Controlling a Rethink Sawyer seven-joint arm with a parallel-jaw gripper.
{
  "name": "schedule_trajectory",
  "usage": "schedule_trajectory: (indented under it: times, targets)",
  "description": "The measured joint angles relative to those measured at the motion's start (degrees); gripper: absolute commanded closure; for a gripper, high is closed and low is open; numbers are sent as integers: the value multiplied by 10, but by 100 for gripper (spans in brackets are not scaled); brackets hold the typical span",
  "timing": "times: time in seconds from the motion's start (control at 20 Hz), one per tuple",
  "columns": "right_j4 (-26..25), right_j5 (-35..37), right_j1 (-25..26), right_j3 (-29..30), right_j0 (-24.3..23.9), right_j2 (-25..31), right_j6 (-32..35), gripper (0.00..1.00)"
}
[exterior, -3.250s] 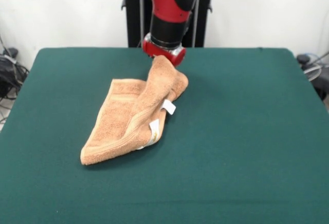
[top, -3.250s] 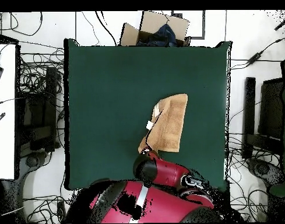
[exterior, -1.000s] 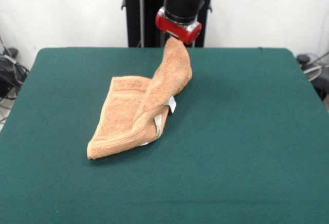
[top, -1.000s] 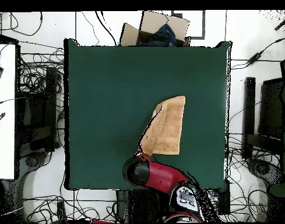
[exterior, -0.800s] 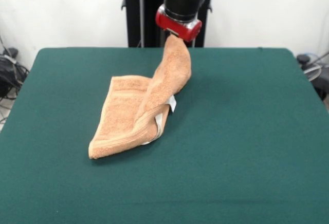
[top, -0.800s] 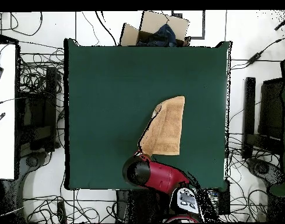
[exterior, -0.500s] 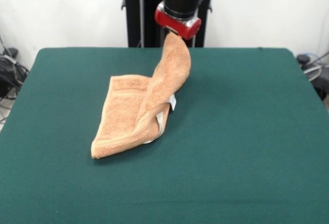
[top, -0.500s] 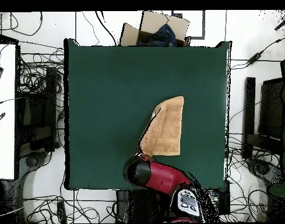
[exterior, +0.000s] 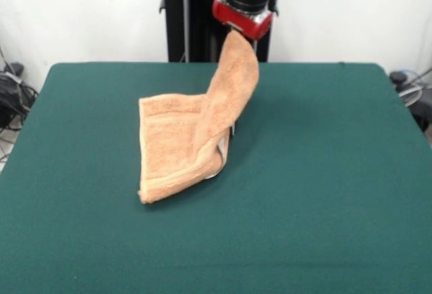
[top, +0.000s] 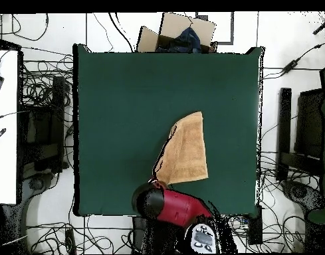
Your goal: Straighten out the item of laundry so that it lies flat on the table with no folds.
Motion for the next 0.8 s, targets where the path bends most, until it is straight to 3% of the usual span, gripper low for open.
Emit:
schedule_trajectory:
  times: [0.45,0.8]
  targets:
    - [44,65,-26,19,75,-36,3,100]
    - [111,124,-45,25,176,-68,49,100]
